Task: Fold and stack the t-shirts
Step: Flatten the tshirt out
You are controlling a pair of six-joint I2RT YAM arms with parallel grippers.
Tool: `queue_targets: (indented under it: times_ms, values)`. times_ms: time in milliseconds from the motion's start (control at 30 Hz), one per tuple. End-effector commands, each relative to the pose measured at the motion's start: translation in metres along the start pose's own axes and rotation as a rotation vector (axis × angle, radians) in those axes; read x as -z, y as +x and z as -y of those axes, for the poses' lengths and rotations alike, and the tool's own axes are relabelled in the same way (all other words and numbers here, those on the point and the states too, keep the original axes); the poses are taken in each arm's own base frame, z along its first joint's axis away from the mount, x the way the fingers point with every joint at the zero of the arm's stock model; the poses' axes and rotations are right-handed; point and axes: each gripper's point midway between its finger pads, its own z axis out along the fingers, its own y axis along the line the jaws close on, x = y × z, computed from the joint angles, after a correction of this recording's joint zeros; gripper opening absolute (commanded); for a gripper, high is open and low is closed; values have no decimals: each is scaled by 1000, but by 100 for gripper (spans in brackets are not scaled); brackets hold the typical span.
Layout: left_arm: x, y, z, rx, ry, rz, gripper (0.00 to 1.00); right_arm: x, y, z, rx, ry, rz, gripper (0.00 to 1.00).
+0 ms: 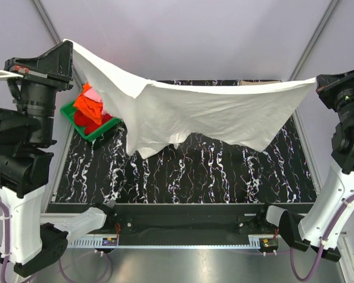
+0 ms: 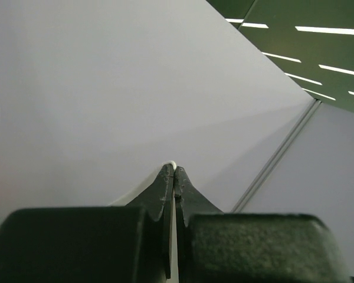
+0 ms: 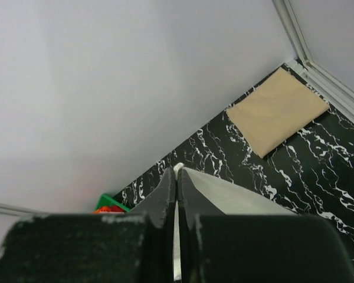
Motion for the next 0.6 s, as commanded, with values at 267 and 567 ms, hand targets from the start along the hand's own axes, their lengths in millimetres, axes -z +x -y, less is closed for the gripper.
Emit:
queue_targets:
  times_ms: [267,567]
  values:
    - [-58,14,-6,-59,-54,46,0,-48,-11,-9,-29,-63,40,0]
    - [-137,57,-53,-50,-171,54,0,-144,-24,-7,-31,-53,35,0]
